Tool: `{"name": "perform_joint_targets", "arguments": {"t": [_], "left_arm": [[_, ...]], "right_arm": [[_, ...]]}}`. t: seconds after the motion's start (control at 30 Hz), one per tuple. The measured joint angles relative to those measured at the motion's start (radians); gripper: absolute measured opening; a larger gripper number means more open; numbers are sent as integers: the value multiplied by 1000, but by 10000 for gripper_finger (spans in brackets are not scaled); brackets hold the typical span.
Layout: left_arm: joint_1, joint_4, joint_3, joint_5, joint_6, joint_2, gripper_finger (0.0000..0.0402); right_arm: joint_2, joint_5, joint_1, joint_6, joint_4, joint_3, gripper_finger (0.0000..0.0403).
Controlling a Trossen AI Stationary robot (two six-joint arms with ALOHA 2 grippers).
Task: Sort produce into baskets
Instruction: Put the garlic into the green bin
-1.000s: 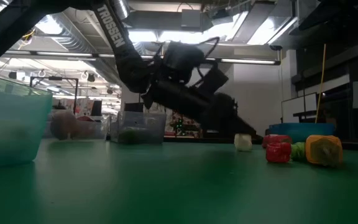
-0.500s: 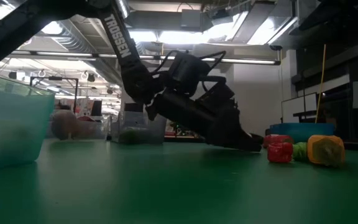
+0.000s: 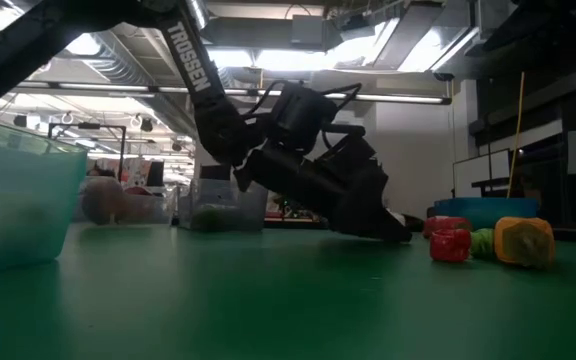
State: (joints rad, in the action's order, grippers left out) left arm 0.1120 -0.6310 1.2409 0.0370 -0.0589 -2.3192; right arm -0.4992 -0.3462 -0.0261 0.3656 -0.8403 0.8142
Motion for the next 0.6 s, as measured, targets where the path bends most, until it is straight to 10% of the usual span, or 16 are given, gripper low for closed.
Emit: {"name": "perform_joint_targets", "arguments": {"t": [0.3,0.6], "left_arm": [[-3,100,-3,35,-44,139,124],[-35,619,-2,311,39,473,131]], "right_arm": [[0,0,0,0,-1,0,351],[0,19,0,0,-2,0,351]]}}
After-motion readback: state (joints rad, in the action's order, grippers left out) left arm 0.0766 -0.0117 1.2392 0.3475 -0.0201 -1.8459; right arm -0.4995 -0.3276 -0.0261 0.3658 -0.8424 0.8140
